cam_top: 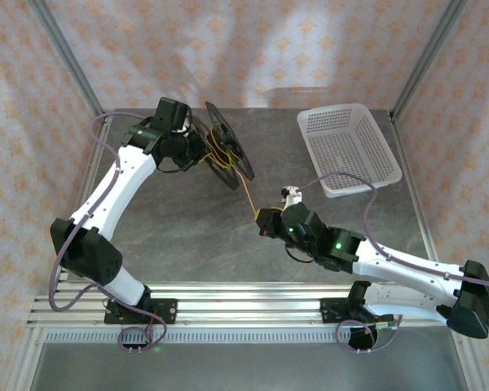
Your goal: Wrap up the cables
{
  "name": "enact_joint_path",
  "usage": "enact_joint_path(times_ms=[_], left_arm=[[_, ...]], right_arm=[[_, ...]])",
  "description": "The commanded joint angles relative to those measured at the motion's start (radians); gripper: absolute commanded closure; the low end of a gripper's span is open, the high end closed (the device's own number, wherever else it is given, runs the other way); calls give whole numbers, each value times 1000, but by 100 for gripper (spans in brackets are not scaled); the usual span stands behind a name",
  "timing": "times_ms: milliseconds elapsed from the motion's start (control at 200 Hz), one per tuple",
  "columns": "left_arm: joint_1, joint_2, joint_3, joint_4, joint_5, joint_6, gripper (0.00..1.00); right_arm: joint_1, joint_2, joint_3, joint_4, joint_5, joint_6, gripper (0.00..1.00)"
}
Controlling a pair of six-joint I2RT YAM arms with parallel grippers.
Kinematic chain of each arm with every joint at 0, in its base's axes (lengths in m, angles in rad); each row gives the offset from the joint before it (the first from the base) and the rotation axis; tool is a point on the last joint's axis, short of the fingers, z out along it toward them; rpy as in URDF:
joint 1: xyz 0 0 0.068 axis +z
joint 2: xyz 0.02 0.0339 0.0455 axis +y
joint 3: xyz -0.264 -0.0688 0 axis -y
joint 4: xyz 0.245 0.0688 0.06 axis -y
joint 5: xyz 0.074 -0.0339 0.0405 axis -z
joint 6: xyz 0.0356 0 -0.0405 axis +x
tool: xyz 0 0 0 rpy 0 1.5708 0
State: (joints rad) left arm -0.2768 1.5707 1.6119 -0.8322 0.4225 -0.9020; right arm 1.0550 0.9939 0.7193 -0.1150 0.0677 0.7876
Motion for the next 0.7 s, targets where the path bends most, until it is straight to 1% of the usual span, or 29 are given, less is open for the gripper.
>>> enact_joint_path(times_ms=[0,45,95,210,335,440,696], left_arm=[[61,-83,12,301,-30,-92,100],[63,-101,2,326,-4,-103,100],[64,-119,-5,345,28,-108,100],[63,-164,-27,384,124,-108,100],[64,-222,-53,391,230,-74,100],[63,-266,-67,357,276,-35,100],[63,-326,-113,356,450,18,100]], right_arm=[[25,-10,-36,-81,49,88,100],[12,1,-47,-85,61,128,100],[-24,11,-73,-66,37,174,100],[-139,13,-157,100,-74,252,100],[-264,33,-143,143,-192,249,100],[-366,59,-128,167,-285,249,100],[-584,185,-74,338,-564,264,100]])
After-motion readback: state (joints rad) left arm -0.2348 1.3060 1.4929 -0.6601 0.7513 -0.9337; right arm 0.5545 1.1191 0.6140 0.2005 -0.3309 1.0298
